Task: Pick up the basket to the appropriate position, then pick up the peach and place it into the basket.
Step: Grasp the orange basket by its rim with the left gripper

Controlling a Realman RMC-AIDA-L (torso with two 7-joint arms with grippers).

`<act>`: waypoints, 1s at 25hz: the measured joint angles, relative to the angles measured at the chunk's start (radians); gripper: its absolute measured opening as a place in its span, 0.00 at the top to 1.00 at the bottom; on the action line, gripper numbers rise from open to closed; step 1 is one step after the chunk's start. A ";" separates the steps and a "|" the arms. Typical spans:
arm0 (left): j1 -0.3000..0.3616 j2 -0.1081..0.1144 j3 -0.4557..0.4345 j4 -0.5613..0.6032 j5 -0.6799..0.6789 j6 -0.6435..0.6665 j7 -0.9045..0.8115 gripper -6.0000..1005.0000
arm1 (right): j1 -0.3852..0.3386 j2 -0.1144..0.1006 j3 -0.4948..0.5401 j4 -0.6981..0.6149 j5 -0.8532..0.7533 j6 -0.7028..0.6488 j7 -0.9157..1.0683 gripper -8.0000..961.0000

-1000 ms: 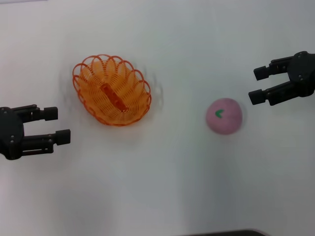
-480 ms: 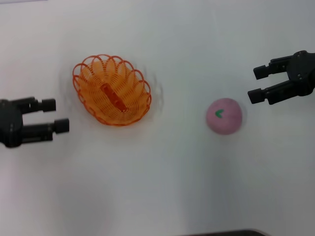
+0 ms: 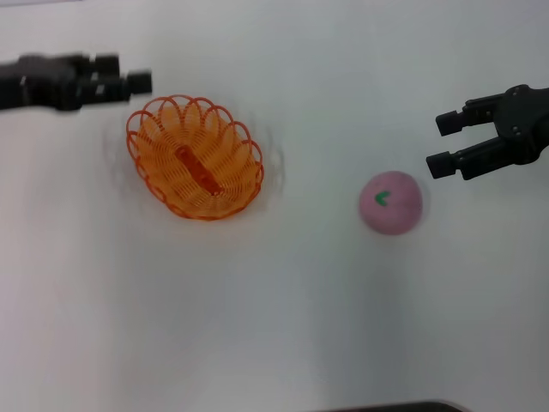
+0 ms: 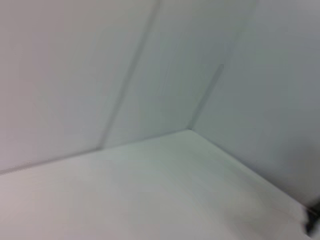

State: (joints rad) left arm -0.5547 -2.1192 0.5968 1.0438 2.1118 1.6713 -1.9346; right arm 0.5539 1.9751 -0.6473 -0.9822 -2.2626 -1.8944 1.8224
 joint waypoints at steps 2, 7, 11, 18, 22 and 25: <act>-0.031 0.005 0.048 -0.008 0.003 -0.078 -0.043 0.21 | 0.000 0.001 0.000 0.001 0.000 0.000 0.000 0.02; -0.100 0.021 0.219 -0.018 0.083 -0.267 -0.169 0.21 | 0.000 0.002 0.000 0.003 0.000 0.003 0.000 0.03; -0.162 0.020 0.342 -0.029 0.245 -0.388 -0.293 0.21 | 0.002 0.003 0.000 0.004 0.000 0.010 0.000 0.03; -0.313 0.003 0.450 -0.197 0.546 -0.503 -0.420 0.22 | 0.008 0.006 0.000 0.005 0.000 0.012 -0.001 0.03; -0.348 -0.012 0.460 -0.271 0.640 -0.586 -0.448 0.22 | 0.010 0.011 -0.001 0.005 0.000 0.014 -0.006 0.03; -0.354 -0.027 0.464 -0.289 0.693 -0.619 -0.453 0.22 | 0.010 0.014 -0.004 0.005 0.000 0.015 -0.008 0.03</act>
State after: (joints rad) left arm -0.9090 -2.1466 1.0609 0.7550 2.8044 1.0527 -2.3874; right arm 0.5643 1.9894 -0.6517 -0.9771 -2.2626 -1.8795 1.8139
